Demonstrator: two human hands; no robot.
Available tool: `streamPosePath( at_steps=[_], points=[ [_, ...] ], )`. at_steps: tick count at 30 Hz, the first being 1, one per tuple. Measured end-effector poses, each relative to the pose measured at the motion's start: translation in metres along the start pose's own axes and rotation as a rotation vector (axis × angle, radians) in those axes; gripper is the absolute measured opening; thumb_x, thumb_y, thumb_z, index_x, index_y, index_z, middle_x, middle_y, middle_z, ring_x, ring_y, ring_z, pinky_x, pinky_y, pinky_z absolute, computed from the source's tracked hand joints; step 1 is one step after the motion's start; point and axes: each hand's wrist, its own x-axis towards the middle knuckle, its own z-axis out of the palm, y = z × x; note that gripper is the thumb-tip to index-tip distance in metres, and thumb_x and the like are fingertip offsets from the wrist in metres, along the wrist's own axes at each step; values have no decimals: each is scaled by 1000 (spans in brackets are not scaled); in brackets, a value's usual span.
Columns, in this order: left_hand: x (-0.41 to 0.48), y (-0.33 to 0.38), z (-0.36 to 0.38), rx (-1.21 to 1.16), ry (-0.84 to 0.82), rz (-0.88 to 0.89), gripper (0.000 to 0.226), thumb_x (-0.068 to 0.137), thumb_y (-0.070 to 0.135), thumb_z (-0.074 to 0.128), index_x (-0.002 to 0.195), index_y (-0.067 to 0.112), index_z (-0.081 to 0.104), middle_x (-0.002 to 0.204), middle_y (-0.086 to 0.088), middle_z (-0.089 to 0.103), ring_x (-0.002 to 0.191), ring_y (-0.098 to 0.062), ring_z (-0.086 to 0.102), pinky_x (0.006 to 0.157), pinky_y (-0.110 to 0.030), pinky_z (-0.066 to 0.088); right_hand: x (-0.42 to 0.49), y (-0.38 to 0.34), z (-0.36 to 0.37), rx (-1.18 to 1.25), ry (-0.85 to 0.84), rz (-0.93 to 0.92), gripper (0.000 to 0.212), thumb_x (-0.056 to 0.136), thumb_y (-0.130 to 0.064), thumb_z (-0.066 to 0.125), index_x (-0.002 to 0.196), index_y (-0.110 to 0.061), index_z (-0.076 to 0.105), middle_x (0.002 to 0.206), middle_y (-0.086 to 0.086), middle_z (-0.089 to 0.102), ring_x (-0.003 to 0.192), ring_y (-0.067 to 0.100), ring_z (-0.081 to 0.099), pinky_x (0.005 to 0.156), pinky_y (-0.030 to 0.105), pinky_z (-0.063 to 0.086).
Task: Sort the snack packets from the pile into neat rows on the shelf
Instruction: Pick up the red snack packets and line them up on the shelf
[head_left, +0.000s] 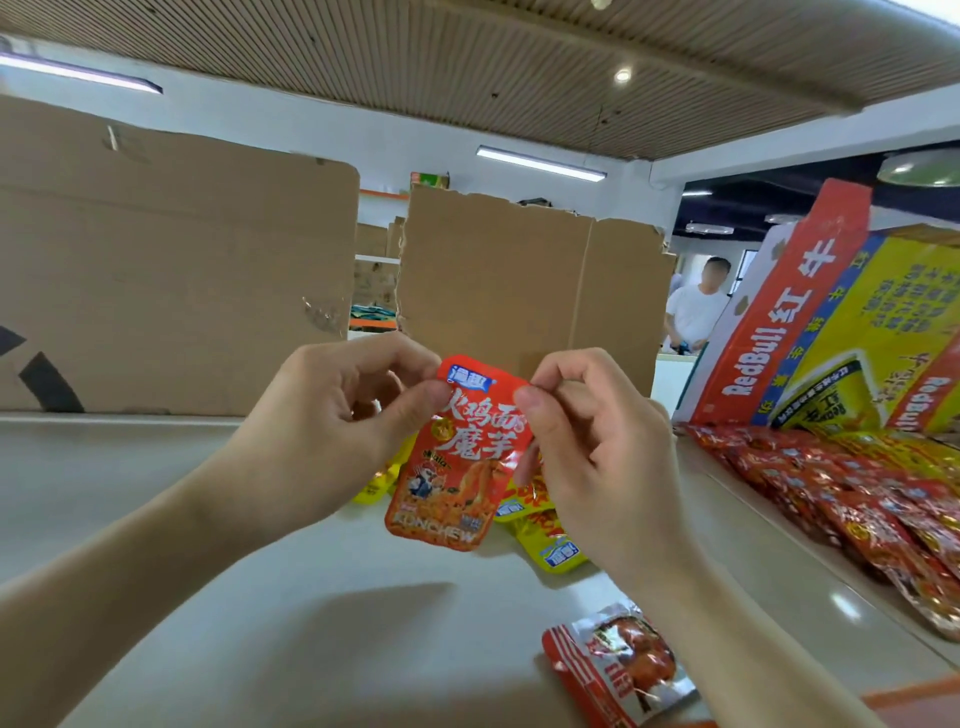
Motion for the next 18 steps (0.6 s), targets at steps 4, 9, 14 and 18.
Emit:
streamPosePath(
  at_steps=[4, 9, 14, 18],
  points=[
    [5, 5, -7, -132, 175, 30, 13, 88, 26, 71, 81, 16, 69, 55, 2, 57, 50, -6, 49, 52, -18, 42, 0, 1, -2, 85, -63, 120, 25, 97, -36, 52, 102, -12, 55, 58, -2, 63, 47, 9, 59, 50, 15, 38],
    [8, 1, -15, -138, 283, 22, 12, 94, 16, 60, 84, 17, 67, 54, 4, 58, 51, -6, 49, 50, -15, 40, -5, 2, 1, -67, -304, 48, 27, 98, -32, 52, 82, -12, 60, 59, -5, 62, 44, 5, 49, 48, 17, 35],
    [6, 5, -10, -167, 258, 14, 19, 86, 27, 60, 85, 9, 66, 54, 3, 56, 50, -6, 49, 53, -15, 43, -5, 5, 2, -143, -362, 48, 24, 96, -12, 55, 72, -11, 58, 61, -5, 66, 45, 4, 50, 51, 10, 32],
    [4, 10, -7, -213, 194, -40, 30, 81, 35, 60, 88, 7, 65, 55, 3, 55, 51, -8, 50, 51, -20, 44, -6, 8, 0, -178, -396, 82, 27, 95, -13, 54, 68, -10, 57, 57, -4, 64, 46, 7, 52, 52, 13, 34]
  ],
)
